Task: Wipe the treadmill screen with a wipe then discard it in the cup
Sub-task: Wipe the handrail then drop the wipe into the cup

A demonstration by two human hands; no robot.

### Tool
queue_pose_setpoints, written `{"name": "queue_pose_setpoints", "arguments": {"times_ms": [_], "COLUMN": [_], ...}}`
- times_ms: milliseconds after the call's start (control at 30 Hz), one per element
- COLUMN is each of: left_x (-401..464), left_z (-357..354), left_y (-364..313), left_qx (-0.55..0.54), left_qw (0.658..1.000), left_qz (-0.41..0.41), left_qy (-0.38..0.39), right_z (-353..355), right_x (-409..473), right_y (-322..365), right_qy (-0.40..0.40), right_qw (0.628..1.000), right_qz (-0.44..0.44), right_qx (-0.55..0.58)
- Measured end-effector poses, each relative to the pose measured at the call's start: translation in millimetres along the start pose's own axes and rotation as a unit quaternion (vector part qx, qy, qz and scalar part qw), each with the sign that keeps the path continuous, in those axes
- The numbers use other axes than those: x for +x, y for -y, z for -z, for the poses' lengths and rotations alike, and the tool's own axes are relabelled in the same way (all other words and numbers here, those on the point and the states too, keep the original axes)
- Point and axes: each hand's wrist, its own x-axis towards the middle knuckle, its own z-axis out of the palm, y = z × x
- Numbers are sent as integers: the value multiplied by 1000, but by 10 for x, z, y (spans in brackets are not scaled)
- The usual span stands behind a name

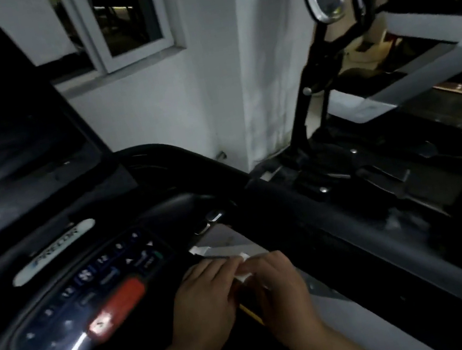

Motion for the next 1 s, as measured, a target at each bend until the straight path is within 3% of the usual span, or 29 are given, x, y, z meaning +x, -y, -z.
{"name": "queue_pose_setpoints", "arguments": {"times_ms": [267,667,1000], "left_x": [-100,-441,-812], "left_z": [-287,-342,-318], "left_y": [-1023,-910,-1317], "left_qx": [4,99,136], "left_qw": [998,982,965], "left_qz": [-8,70,158], "left_qy": [63,144,160], "right_z": [796,1151,1505], "right_x": [-628,-831,-986], "right_y": [-292,-631,-1086], "right_qy": [-30,-48,21], "right_qw": [999,983,981], "right_qz": [-43,-25,29], "right_qx": [-3,-176,-188]}}
